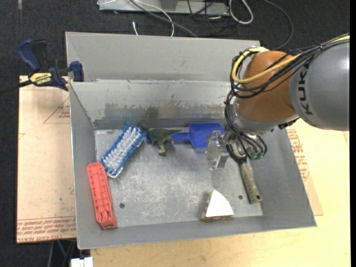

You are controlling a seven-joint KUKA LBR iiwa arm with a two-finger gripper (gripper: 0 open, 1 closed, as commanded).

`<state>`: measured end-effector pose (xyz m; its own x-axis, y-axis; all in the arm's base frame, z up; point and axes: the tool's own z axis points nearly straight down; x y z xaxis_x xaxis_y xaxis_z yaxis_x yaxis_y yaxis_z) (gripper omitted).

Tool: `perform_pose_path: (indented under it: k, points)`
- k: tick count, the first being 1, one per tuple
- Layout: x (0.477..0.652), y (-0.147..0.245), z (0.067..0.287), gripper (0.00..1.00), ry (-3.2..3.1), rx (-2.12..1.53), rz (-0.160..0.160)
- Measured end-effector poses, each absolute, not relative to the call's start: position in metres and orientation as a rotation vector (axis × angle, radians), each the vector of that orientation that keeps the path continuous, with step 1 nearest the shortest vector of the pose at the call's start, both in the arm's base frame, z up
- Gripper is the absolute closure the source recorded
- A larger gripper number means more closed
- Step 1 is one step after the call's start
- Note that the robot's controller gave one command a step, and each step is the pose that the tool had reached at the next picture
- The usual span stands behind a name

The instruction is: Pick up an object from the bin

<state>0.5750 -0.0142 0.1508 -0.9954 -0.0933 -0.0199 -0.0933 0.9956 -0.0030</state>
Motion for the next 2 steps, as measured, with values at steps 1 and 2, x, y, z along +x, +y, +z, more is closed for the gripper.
perform_pose_path:
  k: [1, 2]
  points:
    - [0.5751, -0.0141, 0.1508, 0.00, 3.118, -0.146, -0.003]
    - [0.5751, -0.0140, 0.1508, 1.00, 3.118, -0.147, -0.003]
